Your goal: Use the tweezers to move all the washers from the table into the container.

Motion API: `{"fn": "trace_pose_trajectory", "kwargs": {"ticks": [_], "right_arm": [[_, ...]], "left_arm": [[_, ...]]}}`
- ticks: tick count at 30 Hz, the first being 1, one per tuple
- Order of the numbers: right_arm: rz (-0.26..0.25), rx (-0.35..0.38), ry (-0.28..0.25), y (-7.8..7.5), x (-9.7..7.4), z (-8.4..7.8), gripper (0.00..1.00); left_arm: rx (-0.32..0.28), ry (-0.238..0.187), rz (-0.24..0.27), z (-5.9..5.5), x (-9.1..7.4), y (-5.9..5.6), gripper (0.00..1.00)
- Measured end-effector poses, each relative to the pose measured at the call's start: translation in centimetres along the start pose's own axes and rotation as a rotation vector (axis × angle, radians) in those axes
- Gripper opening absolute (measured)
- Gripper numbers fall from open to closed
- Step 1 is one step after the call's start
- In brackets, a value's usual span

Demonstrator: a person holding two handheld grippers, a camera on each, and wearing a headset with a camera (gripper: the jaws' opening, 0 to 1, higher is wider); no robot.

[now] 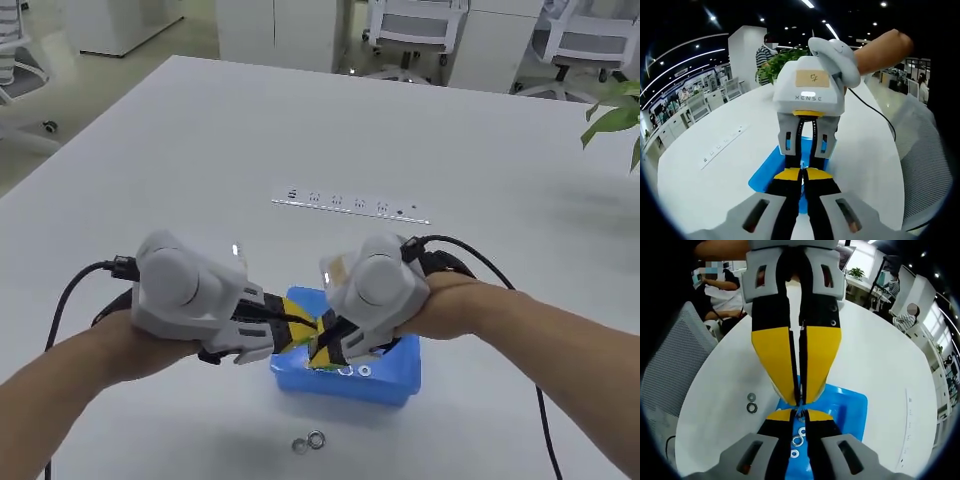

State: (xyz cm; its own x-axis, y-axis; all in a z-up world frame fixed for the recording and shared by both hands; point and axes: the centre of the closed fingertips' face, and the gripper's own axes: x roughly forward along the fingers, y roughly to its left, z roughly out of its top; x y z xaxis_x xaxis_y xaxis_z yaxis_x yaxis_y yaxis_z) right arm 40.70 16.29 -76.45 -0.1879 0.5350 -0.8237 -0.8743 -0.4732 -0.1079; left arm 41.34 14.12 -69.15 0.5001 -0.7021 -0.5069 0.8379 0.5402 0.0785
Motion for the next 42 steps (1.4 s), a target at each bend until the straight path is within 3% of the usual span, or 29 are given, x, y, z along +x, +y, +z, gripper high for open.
{"fn": "trace_pose_trajectory", "kwargs": {"ticks": [14,27,42], "right_arm": [[-0.039,0.056,0.008,0.0,-1.3,0.0,0.13],[-0.112,0.137,-0.029,-0.1,-3.7,0.5,0.24],[-0.207,0.249,-0.079,0.5,-6.4,0.0,0.37]], "left_arm": [[0.021,0.008,-0.013,1.3,-0.6,-0.2,0.05],[0.035,0.013,-0.005,2.2,-1.5,0.2,0.05],[0.01,0.026,0.028,2.2,-2.9,0.2,0.05]]}}
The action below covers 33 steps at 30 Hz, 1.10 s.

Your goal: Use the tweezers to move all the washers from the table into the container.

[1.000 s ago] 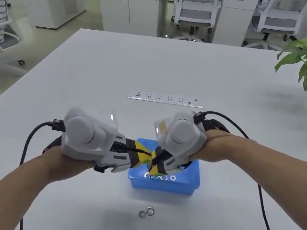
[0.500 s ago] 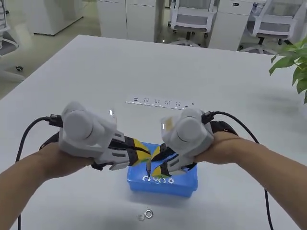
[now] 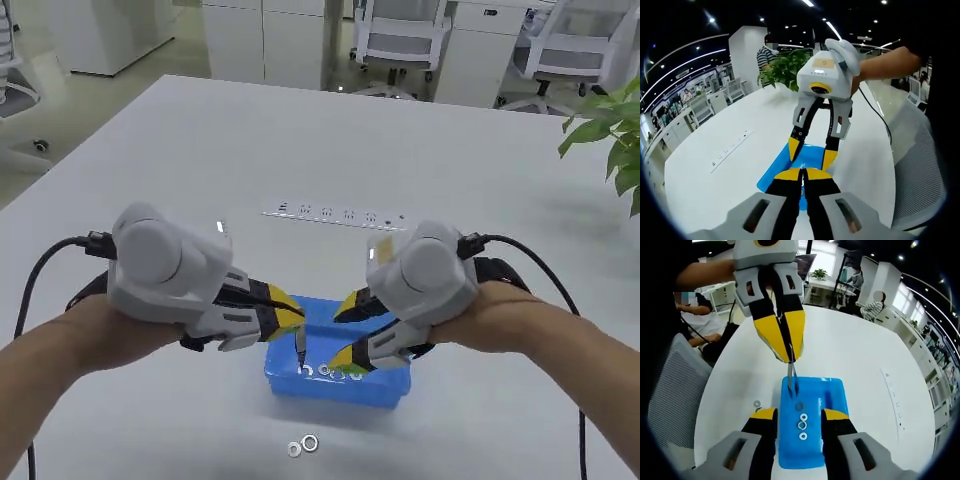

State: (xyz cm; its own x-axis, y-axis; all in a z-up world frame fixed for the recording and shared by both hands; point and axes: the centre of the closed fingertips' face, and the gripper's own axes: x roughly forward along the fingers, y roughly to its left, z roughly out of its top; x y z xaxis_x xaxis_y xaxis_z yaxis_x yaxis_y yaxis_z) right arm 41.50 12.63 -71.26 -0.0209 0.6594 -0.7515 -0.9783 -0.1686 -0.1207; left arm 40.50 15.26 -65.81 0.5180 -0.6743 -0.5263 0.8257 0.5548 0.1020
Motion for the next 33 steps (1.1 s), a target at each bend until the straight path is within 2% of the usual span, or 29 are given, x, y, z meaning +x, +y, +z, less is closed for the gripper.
{"fn": "trace_pose_trajectory", "kwargs": {"ticks": [12,23,33], "right_arm": [[-0.072,0.101,-0.046,0.4,-2.2,-1.1,0.53],[-0.128,0.186,-0.094,1.4,-3.2,-2.2,0.7],[-0.17,0.224,-0.13,2.6,-4.0,-3.3,0.86]], "left_arm": [[-0.017,-0.004,0.002,0.2,-0.8,-0.9,0.05],[-0.01,-0.017,0.009,1.0,-1.3,-1.4,0.05],[-0.007,-0.026,0.006,1.4,-1.8,-1.7,0.05]]}}
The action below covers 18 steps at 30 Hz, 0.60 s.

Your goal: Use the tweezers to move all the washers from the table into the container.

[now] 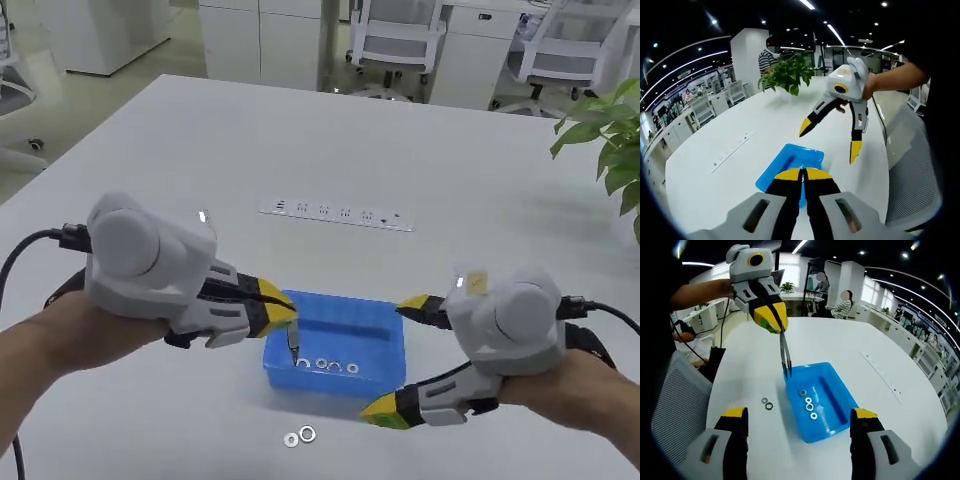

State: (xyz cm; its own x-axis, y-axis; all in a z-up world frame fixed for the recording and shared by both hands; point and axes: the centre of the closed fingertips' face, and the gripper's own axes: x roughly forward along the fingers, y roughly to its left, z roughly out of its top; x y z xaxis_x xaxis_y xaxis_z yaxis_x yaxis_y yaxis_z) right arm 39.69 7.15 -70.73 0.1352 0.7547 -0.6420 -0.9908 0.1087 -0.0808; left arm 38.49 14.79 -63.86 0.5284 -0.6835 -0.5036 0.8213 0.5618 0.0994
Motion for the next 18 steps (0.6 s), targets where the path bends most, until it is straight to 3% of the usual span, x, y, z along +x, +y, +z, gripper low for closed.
{"fn": "trace_pose_trajectory", "kwargs": {"ticks": [11,18], "right_arm": [[-0.015,0.054,-0.005,0.9,-0.7,-1.3,1.0],[-0.017,0.063,-0.003,1.3,-0.8,-1.9,1.0]], "left_arm": [[0.003,-0.002,-0.039,-0.1,0.4,-1.6,0.05],[0.0,0.004,-0.062,-0.6,1.1,-2.6,0.05]]}}
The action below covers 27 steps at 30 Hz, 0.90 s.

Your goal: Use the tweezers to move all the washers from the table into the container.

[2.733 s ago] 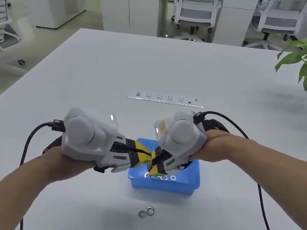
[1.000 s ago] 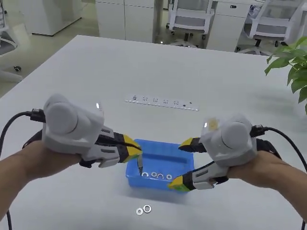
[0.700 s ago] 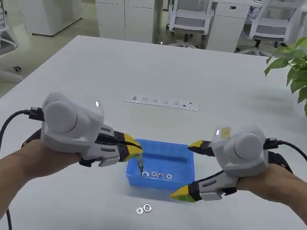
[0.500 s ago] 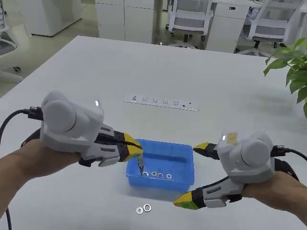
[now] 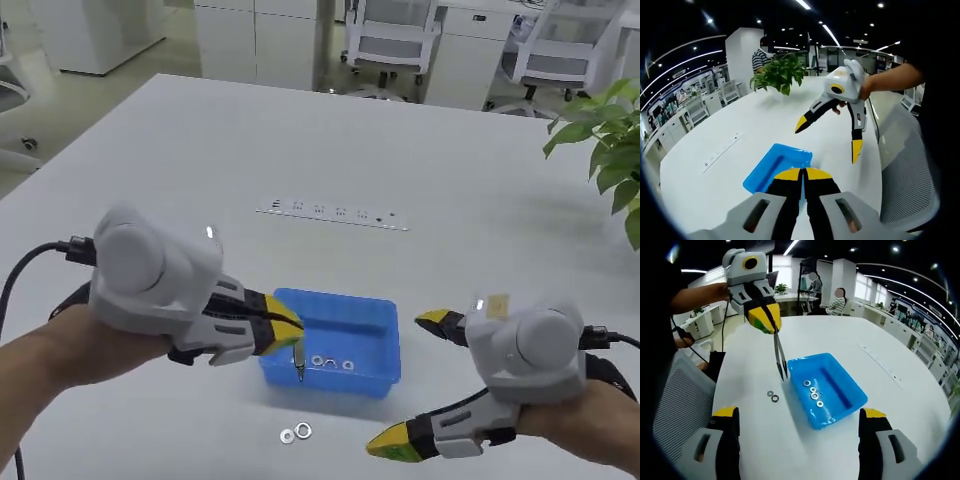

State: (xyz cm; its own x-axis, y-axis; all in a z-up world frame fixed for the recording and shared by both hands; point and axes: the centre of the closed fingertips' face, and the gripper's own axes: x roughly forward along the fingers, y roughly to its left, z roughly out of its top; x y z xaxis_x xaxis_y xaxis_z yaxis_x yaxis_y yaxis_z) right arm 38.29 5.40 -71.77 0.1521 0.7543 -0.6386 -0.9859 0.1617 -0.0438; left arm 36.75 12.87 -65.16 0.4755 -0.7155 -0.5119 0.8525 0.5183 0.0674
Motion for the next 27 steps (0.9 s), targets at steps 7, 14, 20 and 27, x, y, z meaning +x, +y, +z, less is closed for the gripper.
{"fn": "trace_pose_trajectory", "kwargs": {"ticks": [7,14,20,27], "right_arm": [[0.002,0.003,0.007,0.2,-0.1,-0.5,1.0],[0.006,0.003,0.01,0.5,0.0,-0.8,1.0],[0.012,0.009,0.018,0.7,0.0,-1.2,1.0],[0.013,0.012,0.021,1.0,0.0,-1.4,1.0]], "left_arm": [[0.001,0.012,-0.017,-0.4,0.5,-0.6,0.05],[-0.001,0.018,-0.031,-1.2,1.1,-1.1,0.05],[0.002,0.028,-0.044,-2.1,1.6,-1.3,0.05],[0.007,0.034,-0.054,-2.6,2.0,-1.5,0.05]]}}
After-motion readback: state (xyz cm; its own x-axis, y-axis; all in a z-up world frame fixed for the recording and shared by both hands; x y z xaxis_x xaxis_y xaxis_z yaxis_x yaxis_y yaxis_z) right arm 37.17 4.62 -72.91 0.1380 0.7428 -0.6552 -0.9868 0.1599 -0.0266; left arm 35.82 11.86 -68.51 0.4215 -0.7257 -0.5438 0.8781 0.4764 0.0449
